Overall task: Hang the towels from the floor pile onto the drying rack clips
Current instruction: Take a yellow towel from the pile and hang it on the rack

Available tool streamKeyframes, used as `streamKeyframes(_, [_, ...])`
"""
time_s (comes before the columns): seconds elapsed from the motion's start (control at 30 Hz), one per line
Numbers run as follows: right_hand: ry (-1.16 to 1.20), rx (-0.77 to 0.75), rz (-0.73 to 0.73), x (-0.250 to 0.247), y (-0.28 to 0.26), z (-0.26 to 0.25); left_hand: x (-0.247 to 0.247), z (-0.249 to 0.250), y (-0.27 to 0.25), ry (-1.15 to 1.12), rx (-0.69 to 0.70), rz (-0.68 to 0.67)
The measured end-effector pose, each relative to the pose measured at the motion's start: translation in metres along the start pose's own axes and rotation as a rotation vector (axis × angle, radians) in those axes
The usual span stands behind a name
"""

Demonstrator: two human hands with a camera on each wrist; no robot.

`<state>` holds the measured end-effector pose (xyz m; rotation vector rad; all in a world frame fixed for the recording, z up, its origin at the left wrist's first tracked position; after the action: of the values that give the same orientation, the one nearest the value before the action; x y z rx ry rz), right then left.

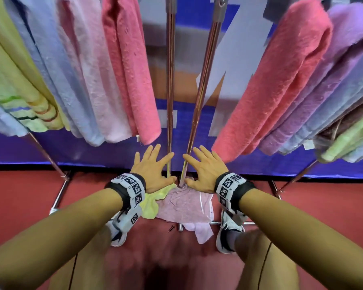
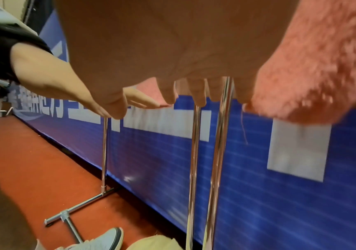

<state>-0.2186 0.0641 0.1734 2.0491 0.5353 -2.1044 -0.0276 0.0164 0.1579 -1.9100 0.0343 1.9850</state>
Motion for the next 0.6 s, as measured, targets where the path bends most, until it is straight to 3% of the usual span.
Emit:
streamKeyframes(0.33, [0.162,0.035,-0.118,0.097,0.048,0.019,0.085,-0.008,0.045,-0.141,-0.071,-0.133])
streamKeyframes(0.6, [0.241,0.038,-0.221,0.180,0.088,0.016,0.136,-0.030,0.090,-0.449,-0.225,-0.152])
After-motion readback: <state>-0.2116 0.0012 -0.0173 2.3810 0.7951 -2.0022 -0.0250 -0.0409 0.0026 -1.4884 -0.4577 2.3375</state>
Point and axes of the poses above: each hand's wrist, its own y-axis towards the middle knuckle, its own x-axis out of the palm, z = x × y, the point moved 3 cm from there along y, towards the middle knuckle, and after that the axes turned 11 degrees about -x, right-handed, at the moved point
